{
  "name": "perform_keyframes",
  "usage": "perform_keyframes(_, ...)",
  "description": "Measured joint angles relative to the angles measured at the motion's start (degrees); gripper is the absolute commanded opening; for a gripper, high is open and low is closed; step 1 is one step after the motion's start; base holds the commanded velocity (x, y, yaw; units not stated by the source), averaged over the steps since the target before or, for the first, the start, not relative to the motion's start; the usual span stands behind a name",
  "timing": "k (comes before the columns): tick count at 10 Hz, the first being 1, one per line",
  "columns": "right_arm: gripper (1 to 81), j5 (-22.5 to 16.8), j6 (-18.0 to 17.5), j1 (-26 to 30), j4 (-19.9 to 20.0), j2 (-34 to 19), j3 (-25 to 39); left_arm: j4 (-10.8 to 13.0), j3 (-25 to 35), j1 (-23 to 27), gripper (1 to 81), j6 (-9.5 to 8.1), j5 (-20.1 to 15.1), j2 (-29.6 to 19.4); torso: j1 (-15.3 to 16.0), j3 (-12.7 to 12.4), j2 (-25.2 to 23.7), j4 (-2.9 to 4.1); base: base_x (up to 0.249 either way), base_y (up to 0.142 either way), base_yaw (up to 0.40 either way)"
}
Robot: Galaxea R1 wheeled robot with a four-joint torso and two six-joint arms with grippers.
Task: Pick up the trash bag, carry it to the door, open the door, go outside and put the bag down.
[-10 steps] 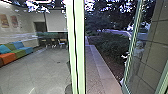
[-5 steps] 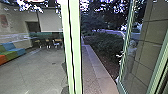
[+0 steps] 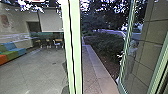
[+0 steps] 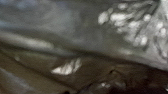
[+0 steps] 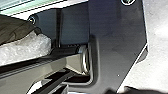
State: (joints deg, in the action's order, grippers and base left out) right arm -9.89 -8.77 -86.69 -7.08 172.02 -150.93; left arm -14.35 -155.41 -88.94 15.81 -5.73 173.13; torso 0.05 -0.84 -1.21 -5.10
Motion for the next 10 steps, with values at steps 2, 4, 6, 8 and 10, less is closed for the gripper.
perform_keyframes(2, 81.1, 0.05, 0.0, 0.0, 0.0, 0.02, -0.01, 0.02, 0.0, -0.02, 1.0, 0.0, 0.02, 0.07, 0.0, 0.0, 0.02, 0.0, 0.0, -0.032, 0.0)
perform_keyframes(4, 81.1, 0.05, 0.0, -0.05, 0.0, 0.04, -0.01, 0.02, 0.0, 0.0, 1.0, 0.0, 0.15, 0.07, -0.02, 0.0, 0.0, 0.0, 0.0, -0.077, 0.0)
perform_keyframes(6, 81.1, 0.11, 0.01, -0.02, 0.0, 0.22, -0.04, 0.02, 0.0, -0.02, 1.0, 0.0, 0.17, 0.05, 0.0, 0.0, 0.0, 0.0, 0.0, -0.086, 0.0)
perform_keyframes(8, 81.1, 0.07, 0.01, -0.22, -0.02, 0.74, 0.11, 0.02, -0.38, 0.05, 1.0, 0.0, 0.24, -0.06, 0.0, 0.0, 0.02, 0.0, 0.0, -0.086, 0.0)
perform_keyframes(10, 81.1, 0.24, 0.0, -0.11, -0.05, 0.09, -0.43, 0.02, 0.2, 0.0, 1.0, 0.0, 0.35, 0.49, 0.0, 0.0, 0.02, 0.0, 0.0, -0.098, 0.0)
